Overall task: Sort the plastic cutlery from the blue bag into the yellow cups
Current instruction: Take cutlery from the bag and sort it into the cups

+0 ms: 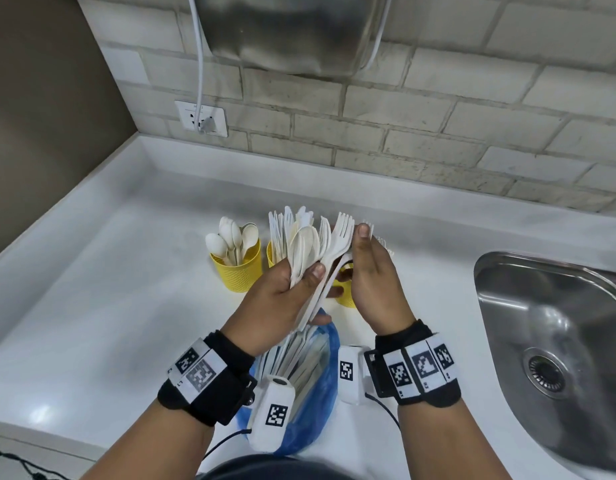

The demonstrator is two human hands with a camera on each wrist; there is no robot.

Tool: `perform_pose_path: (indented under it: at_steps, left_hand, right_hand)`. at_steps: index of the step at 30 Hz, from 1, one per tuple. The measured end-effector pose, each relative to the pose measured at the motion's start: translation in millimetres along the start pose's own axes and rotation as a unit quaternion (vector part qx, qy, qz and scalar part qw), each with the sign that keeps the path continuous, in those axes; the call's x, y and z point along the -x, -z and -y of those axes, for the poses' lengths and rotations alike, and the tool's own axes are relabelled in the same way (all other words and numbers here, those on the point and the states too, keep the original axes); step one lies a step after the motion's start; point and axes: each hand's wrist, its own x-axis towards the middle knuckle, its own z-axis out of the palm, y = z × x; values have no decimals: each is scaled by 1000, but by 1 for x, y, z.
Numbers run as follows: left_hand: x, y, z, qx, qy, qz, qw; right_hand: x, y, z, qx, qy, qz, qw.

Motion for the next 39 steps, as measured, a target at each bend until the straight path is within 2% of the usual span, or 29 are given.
perform_pose_path:
  at_steps: [3,7,11,14,19,22,29,35,39]
  left_hand:
    - [3,-1,-5,48,17,33,998]
    - [2,-3,-2,55,20,40,997]
    - [-1,-2,-2,45,-10,13,999]
    - [-2,-1,-3,22,-14,8,1000]
    - [0,-3,-6,-2,-12,29,999]
    - [1,-3,-8,-18,-21,26,999]
    - [2,1,-6,-42,-19,2,999]
    - [0,8,-1,-36,-12,-27,999]
    - [0,10,-4,-13,-10,0,1000]
  right_hand:
    - [1,1,-3,17,8,-5,1000]
    - [0,3,-1,31,10,-11,999]
    - [2,1,1,-98,-57,43,993]
    - [4,-2,-3,-97,-54,70,991]
    - [9,-2,0,-235,-103,32,966]
    - [10,-5,4,-255,-107,20,961]
    - [6,-8,7,-256,-73,-60,962]
    - [-1,11,16,-386,-14,-130,913]
    - [0,15,11,-346,-33,-124,930]
